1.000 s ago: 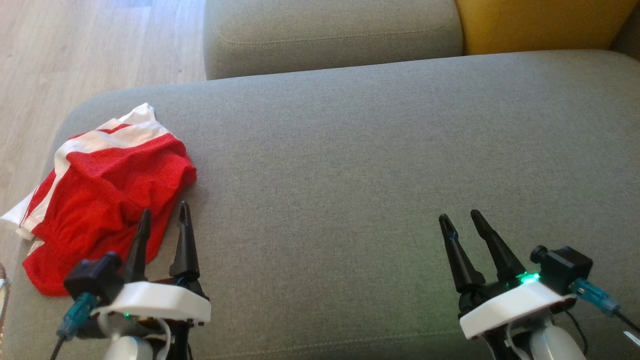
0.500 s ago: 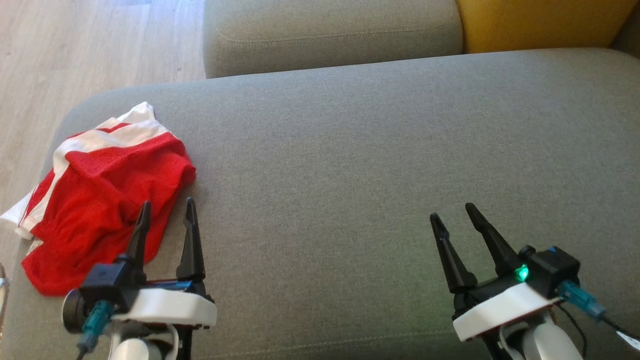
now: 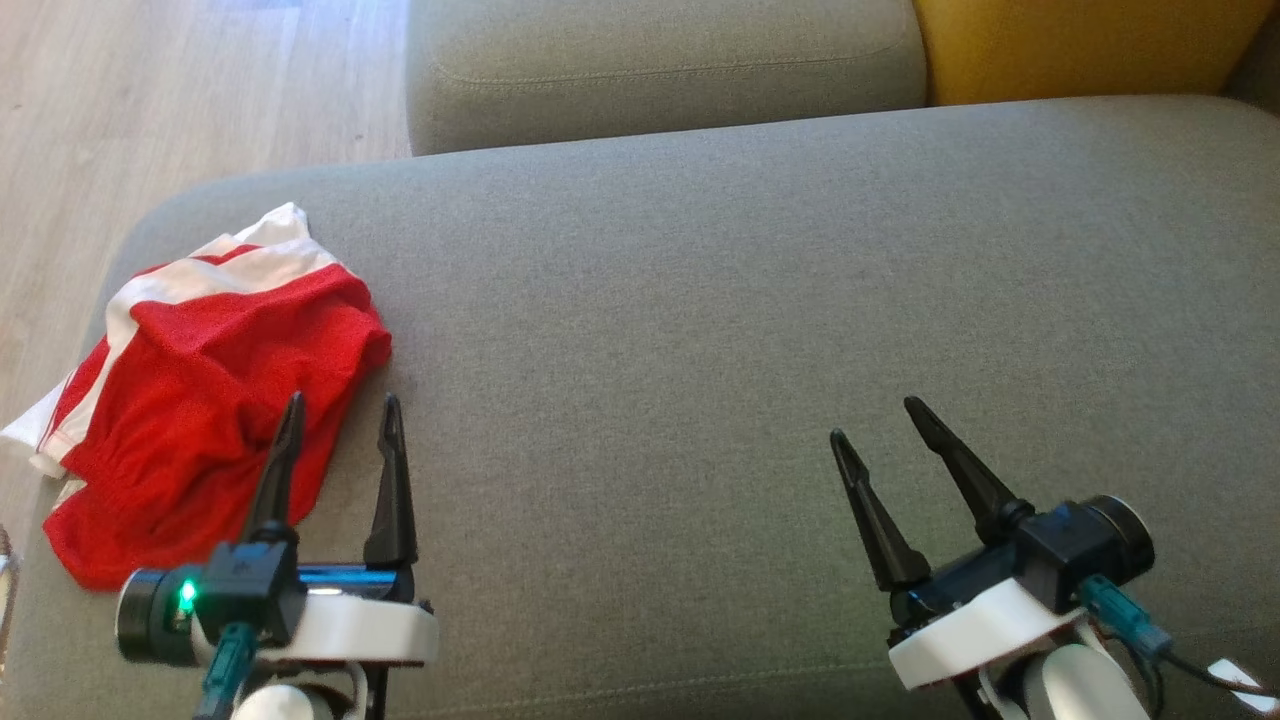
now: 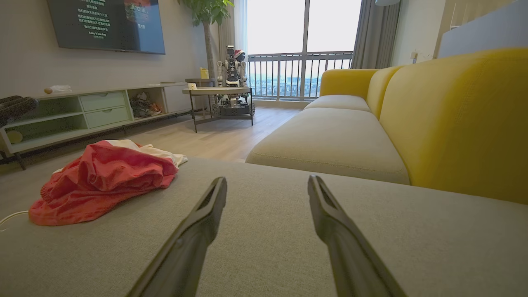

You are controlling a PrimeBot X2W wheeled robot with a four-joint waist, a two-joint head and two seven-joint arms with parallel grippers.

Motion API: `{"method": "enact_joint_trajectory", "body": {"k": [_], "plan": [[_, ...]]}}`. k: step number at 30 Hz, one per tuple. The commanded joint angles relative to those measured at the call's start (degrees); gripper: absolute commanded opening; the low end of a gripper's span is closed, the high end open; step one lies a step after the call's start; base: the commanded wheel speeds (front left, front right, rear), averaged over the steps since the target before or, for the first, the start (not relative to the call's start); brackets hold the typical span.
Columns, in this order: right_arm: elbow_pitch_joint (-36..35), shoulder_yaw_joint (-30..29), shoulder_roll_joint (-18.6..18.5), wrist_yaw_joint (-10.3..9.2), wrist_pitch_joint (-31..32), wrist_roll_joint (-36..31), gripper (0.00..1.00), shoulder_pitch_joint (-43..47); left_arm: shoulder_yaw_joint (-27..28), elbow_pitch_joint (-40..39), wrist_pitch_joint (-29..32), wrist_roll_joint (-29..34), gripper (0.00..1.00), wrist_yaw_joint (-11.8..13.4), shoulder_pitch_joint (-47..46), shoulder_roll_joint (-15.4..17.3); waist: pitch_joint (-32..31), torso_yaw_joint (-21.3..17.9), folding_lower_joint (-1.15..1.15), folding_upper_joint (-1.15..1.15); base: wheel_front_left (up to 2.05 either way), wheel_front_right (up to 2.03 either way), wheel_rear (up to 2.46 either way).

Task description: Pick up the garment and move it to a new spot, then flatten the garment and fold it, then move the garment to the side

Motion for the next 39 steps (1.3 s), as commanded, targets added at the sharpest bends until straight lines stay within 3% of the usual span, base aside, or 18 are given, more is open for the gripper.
{"method": "enact_joint_trajectory", "body": {"k": [1,10,19,39], "plan": [[-2.4,1.6,-0.6,-0.01,-0.8,-1.5,1.00,-3.1,1.8,-2.2,-0.7,1.4,1.00,-0.3,-1.4,0.2,-0.1,0.0,0.00,0.00,0.00,0.00,0.00],[-2.2,0.9,-0.6,-0.01,-0.8,-1.2,1.00,-2.9,2.9,0.4,-0.7,0.4,1.00,-2.6,-1.3,-0.9,-0.1,0.3,0.00,0.00,0.00,0.00,0.00],[-2.2,0.9,-0.6,-0.01,-0.8,-0.9,1.00,-2.5,3.5,2.4,-0.7,0.6,1.00,-3.3,-1.5,-1.6,0.1,2.2,0.00,0.00,0.00,0.00,0.00],[-1.3,1.8,-0.6,-0.01,-0.8,-0.6,1.00,-0.9,5.1,3.0,-0.7,0.3,1.00,-2.1,-0.6,-2.6,-1.2,17.0,0.00,0.00,0.00,0.00,0.00]]}}
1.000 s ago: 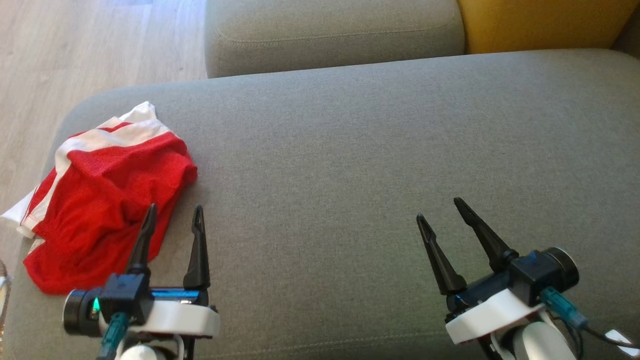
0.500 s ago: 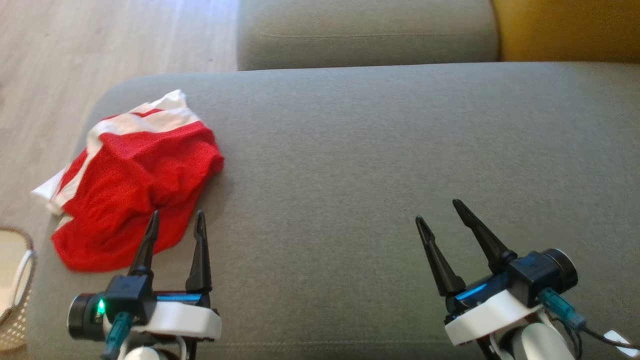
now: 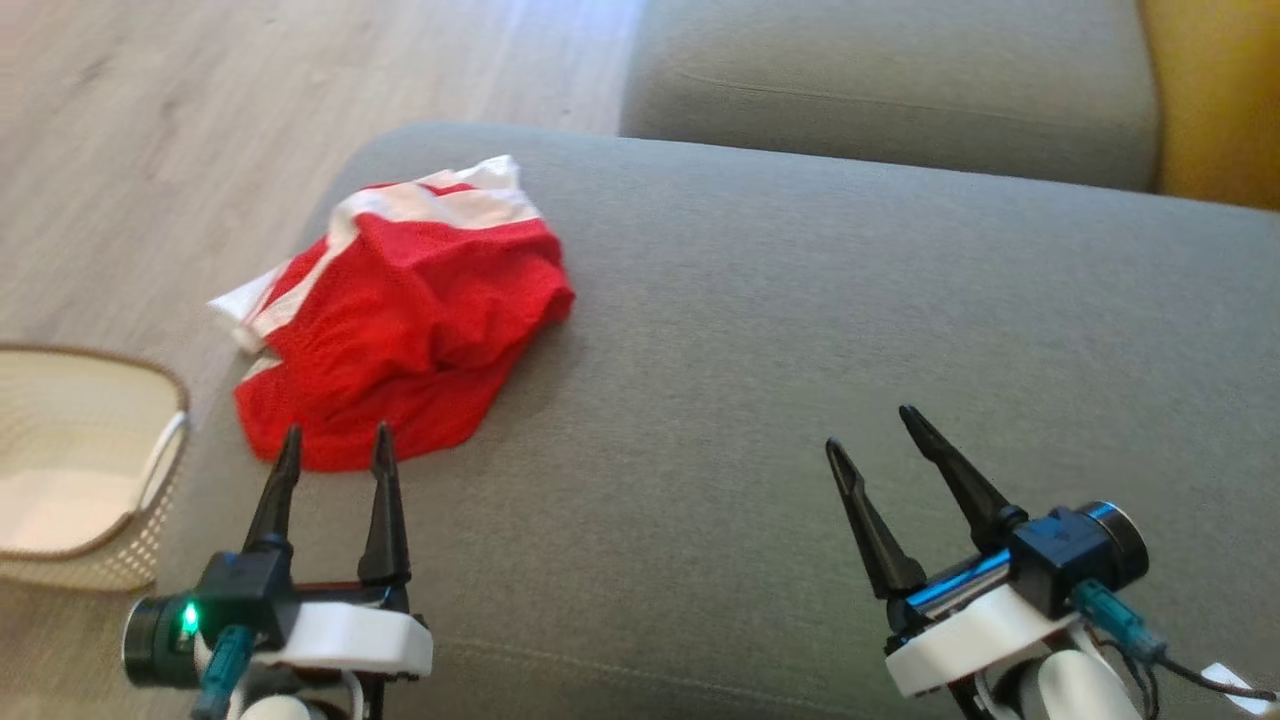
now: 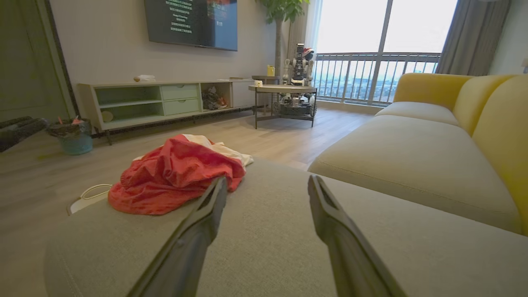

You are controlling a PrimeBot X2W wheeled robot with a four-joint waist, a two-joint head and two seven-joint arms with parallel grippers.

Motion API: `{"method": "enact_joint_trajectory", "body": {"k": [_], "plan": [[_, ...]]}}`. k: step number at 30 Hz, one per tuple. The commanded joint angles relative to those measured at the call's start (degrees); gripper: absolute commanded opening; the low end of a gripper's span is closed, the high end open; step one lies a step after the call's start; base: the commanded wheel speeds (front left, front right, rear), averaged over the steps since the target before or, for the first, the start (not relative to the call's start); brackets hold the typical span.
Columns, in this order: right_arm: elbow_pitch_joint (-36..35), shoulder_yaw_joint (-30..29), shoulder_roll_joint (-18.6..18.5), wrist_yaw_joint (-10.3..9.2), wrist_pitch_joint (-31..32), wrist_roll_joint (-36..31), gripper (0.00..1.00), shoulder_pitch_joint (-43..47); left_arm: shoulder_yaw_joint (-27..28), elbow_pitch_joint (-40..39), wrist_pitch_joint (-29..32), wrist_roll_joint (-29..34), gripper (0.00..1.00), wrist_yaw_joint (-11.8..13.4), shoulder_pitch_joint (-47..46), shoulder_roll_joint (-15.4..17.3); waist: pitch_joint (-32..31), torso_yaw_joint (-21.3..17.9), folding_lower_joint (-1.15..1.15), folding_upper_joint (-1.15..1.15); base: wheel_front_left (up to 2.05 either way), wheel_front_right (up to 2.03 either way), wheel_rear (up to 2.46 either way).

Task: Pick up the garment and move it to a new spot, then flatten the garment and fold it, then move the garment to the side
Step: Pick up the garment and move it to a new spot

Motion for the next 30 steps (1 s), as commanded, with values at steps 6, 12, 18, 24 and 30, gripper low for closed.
{"method": "enact_joint_trajectory", "body": {"k": [6,12,18,24,30], "plan": [[-1.4,1.5,-0.6,-0.01,-0.5,0.2,1.00,-1.1,2.5,-2.7,-0.5,-0.3,1.00,1.1,-0.7,-0.3,0.4,5.2,0.00,0.00,0.00,0.00,0.00],[-1.3,0.6,-0.6,-0.01,-0.5,-0.6,1.00,-1.4,2.8,-3.3,-0.5,-0.7,1.00,1.6,-1.5,-0.4,2.2,7.9,0.00,0.00,0.00,0.00,0.00],[-1.0,0.8,-0.6,-0.01,-0.5,-1.4,1.00,-2.9,4.8,-3.9,-0.5,-1.6,1.00,1.0,-4.3,-0.3,5.0,7.5,0.00,0.00,0.00,0.00,0.00],[-0.5,1.0,-0.6,-0.01,-0.5,-2.9,1.00,-4.2,6.4,0.6,-0.3,-1.1,1.00,-2.1,-14.2,3.7,7.7,5.2,0.00,0.00,0.00,0.00,0.00],[-0.7,0.3,-0.6,-0.01,-0.5,-4.6,1.00,-6.0,7.0,9.2,11.0,-2.8,1.00,-6.2,-33.2,8.8,12.1,1.8,0.00,0.00,0.00,0.00,0.00]]}}
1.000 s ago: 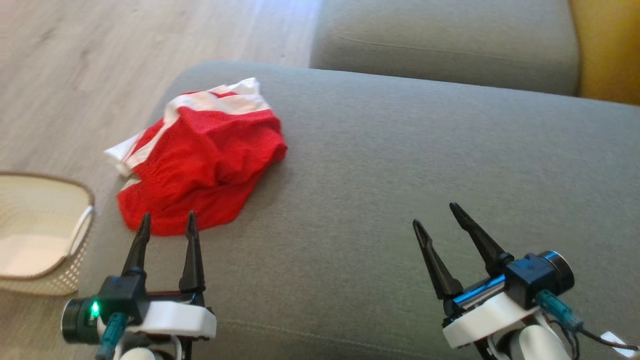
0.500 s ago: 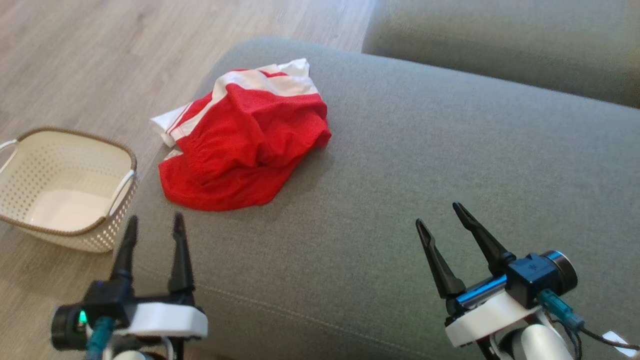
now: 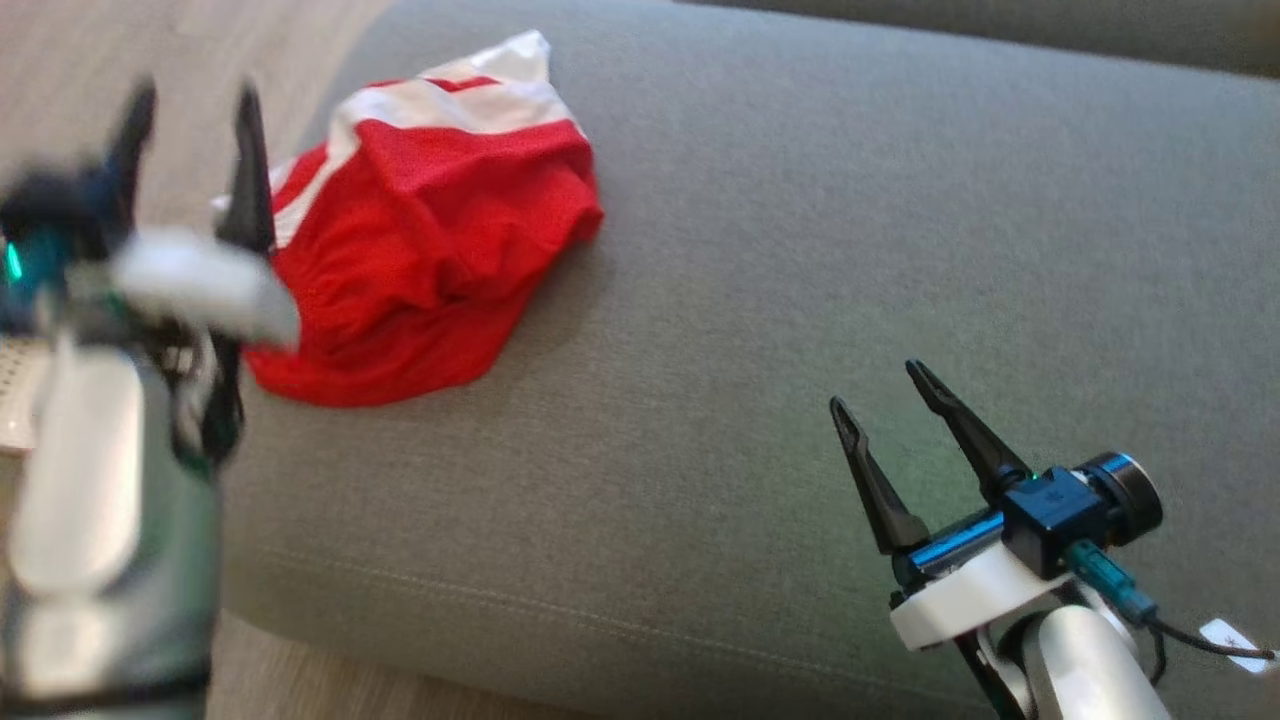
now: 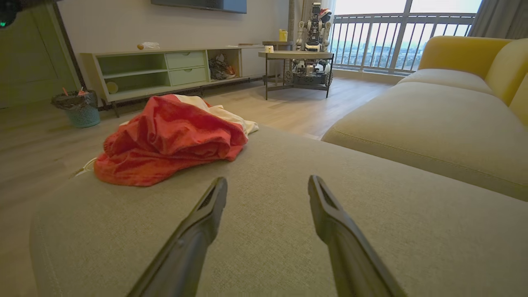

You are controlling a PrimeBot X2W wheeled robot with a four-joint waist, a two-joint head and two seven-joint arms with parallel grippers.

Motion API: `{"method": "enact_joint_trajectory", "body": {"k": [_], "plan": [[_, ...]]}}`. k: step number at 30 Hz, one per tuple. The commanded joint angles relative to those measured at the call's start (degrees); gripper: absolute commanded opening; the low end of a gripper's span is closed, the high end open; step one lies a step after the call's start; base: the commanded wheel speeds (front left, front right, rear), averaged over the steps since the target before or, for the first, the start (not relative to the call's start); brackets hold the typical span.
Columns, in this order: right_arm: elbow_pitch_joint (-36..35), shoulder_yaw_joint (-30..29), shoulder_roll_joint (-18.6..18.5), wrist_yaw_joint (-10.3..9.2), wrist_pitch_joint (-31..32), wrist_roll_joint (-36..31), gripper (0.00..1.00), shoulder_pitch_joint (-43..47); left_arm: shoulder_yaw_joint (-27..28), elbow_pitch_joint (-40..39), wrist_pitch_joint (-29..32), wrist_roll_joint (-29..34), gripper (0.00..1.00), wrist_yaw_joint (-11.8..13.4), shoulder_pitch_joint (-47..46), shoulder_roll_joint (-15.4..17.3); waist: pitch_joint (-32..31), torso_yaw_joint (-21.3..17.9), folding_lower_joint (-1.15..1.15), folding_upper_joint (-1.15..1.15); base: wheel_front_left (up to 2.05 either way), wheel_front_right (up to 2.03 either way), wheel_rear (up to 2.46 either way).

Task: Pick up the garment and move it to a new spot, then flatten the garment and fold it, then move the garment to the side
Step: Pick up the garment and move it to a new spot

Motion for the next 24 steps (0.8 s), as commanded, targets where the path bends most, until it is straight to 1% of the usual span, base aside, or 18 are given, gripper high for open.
{"method": "enact_joint_trajectory", "body": {"k": [1,4,9,12,14,16,18,24], "plan": [[-1.8,1.2,-0.4,-0.01,-0.5,-0.5,1.00,-2.2,1.8,-0.1,2.4,-0.6,1.00,-0.5,-5.5,2.2,2.5,-2.2,-0.01,0.00,0.00,0.00,0.00],[-1.8,1.2,-0.4,-0.01,-0.5,-1.0,1.00,-3.1,1.9,6.8,11.3,-3.0,1.00,-1.8,-13.6,2.6,4.4,-3.7,-0.01,0.00,0.00,0.00,0.00],[-2.1,1.0,-0.4,-0.01,-0.5,-1.3,1.00,-5.0,0.4,19.4,23.6,-2.7,1.00,-2.9,-23.4,5.3,6.5,-6.3,-0.01,0.00,0.00,0.00,0.00],[-2.2,1.2,-0.4,-0.01,-0.5,-0.9,1.00,-5.5,-0.2,27.0,30.6,-1.7,1.00,-2.3,-26.9,7.1,7.0,-7.7,-0.01,0.00,0.00,0.00,0.00],[-2.2,1.3,-0.4,-0.01,-0.5,-0.6,1.00,-5.8,0.4,31.0,33.9,-2.8,1.00,-2.1,-28.7,7.1,7.4,-8.6,-0.01,0.00,0.00,0.00,0.00],[-2.2,1.2,-0.4,-0.01,-0.5,-0.3,1.00,-5.8,1.0,34.0,35.6,-3.7,1.00,-2.1,-30.0,7.1,7.6,-9.2,-0.01,0.00,0.00,0.00,0.00],[-2.3,1.0,-0.4,-0.01,-0.5,0.1,1.00,-5.8,0.6,36.2,36.0,-3.6,1.00,-2.1,-30.8,7.4,8.0,-9.6,-0.01,0.00,0.00,0.00,0.00],[-2.6,0.7,-0.4,-0.01,-0.5,0.7,1.00,-5.9,0.4,41.7,34.1,-4.0,1.00,-1.6,-30.9,7.2,9.1,-10.3,-0.01,0.00,0.00,0.00,0.00]]}}
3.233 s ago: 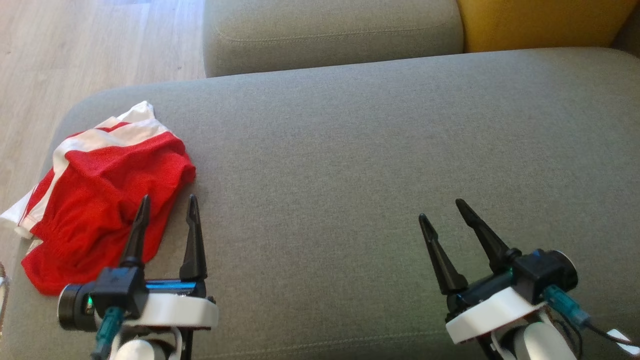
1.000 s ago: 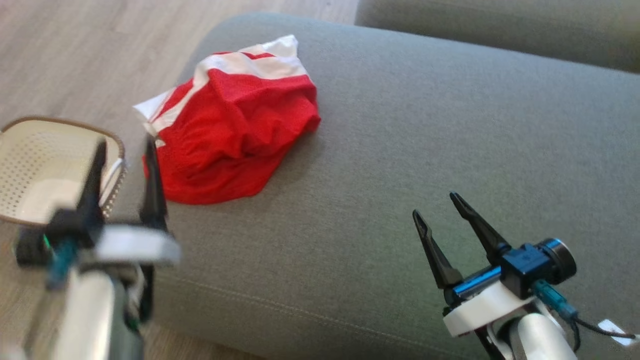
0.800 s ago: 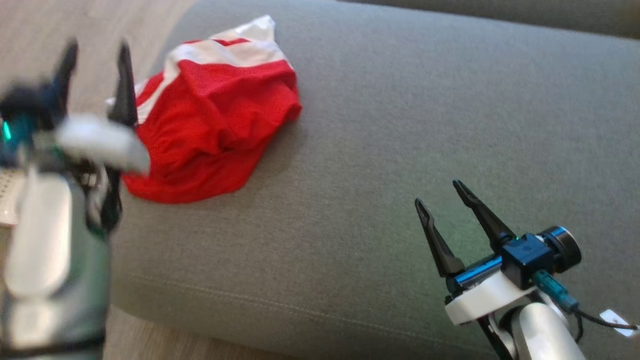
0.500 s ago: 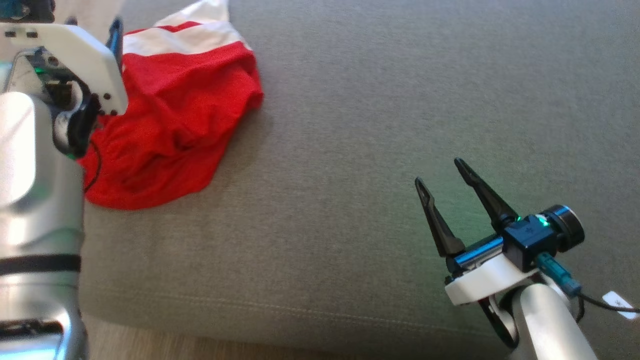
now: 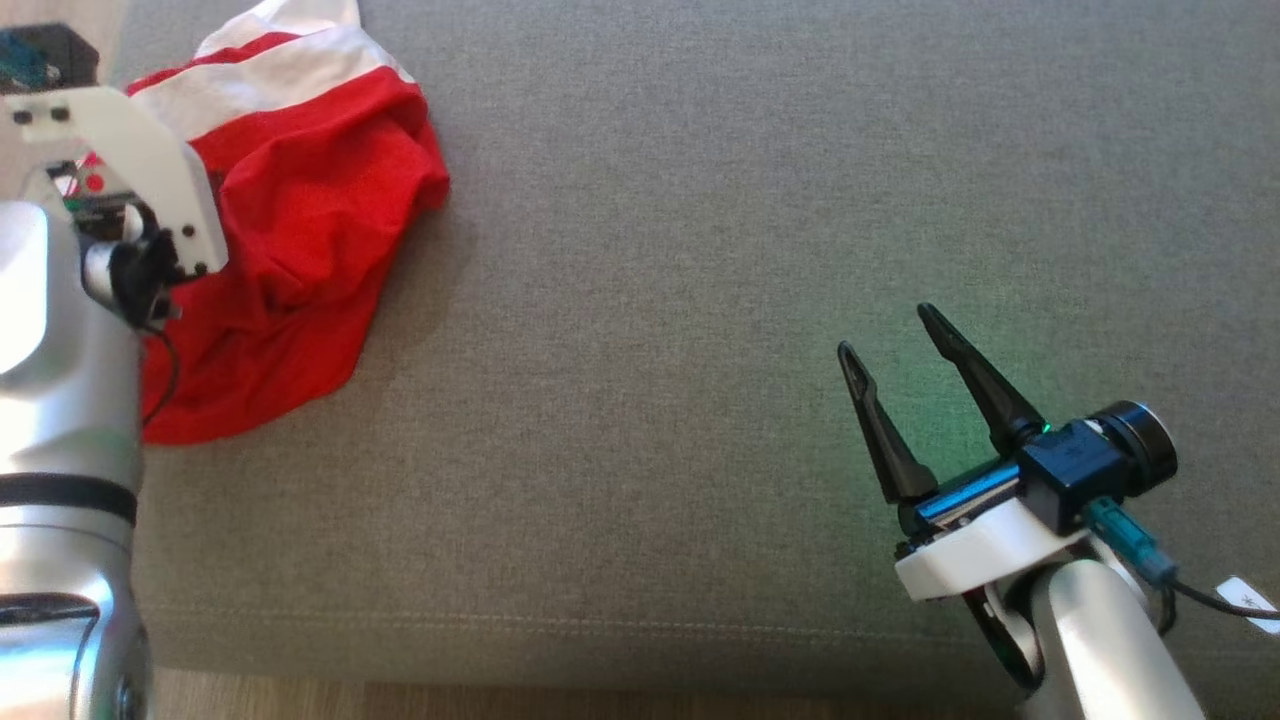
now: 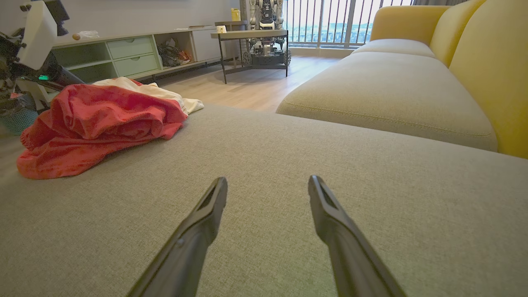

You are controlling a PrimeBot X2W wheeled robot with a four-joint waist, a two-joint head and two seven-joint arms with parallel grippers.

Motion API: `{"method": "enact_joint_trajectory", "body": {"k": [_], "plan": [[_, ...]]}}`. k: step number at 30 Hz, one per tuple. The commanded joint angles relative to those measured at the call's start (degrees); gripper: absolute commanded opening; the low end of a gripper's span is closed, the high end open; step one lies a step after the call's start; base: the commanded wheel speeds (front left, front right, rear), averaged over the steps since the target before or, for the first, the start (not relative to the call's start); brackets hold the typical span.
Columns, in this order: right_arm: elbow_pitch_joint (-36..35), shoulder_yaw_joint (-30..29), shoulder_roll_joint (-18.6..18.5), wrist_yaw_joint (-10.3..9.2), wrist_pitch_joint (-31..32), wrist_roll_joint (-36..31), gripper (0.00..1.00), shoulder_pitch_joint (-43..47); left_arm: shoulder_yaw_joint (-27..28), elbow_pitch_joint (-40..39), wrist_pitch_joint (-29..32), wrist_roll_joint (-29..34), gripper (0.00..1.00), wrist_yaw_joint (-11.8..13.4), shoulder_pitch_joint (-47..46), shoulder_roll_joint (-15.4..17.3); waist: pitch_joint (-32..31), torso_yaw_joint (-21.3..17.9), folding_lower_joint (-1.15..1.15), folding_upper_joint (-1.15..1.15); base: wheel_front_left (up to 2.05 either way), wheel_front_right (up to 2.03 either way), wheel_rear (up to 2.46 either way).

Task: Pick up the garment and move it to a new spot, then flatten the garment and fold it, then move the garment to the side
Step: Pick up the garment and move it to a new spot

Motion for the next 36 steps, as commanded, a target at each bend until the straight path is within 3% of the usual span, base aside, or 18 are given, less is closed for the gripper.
{"method": "enact_joint_trajectory", "body": {"k": [1,3,4,5,13,20,28,36], "plan": [[-2.4,1.3,-0.1,-0.01,-0.5,0.5,1.00,-1.6,1.4,-0.9,-0.6,-0.3,1.00,0.3,-2.1,3.0,0.5,-0.1,0.00,0.00,0.00,0.00,0.00],[-3.0,0.6,-0.1,-0.01,-0.5,0.8,1.00,-1.9,1.5,0.4,-1.2,-0.8,1.00,0.2,-2.2,2.8,1.0,0.0,0.00,0.00,0.00,0.00,0.00],[-3.1,0.4,-0.1,-0.01,-0.5,0.9,1.00,-2.0,1.5,0.7,-2.2,-0.9,0.66,0.2,-2.4,2.7,1.1,0.1,0.00,0.00,0.00,0.00,0.00],[-3.2,0.2,-0.1,-0.01,-0.5,0.8,1.00,-2.1,1.5,1.0,-3.1,-1.1,0.00,0.0,-2.6,2.6,1.3,0.1,0.00,0.00,0.00,0.00,0.00],[-2.8,-0.7,-0.1,-0.01,-0.5,1.3,1.00,-2.3,1.7,-1.1,-18.1,-1.5,0.00,-0.7,-4.3,3.2,-0.4,0.2,0.00,0.00,0.00,0.00,0.00],[-2.7,-0.9,-0.1,-0.01,-0.5,2.8,1.00,-1.2,0.8,-5.4,-25.4,-1.8,0.00,-1.6,-5.1,2.7,-4.9,-0.3,0.00,0.00,0.00,0.00,0.00],[-2.8,-0.5,-0.1,-0.01,-0.5,4.9,1.00,-0.1,-0.9,-14.5,-26.4,-2.3,0.00,-2.3,-4.8,1.1,-10.1,-3.1,0.00,0.00,0.00,0.00,0.00],[-4.2,0.3,-0.1,-0.01,-0.5,6.8,1.00,1.0,-2.1,-26.2,-21.6,-5.0,0.00,-2.5,-1.5,-1.8,-13.6,-10.4,0.00,0.00,0.00,0.00,0.00]]}}
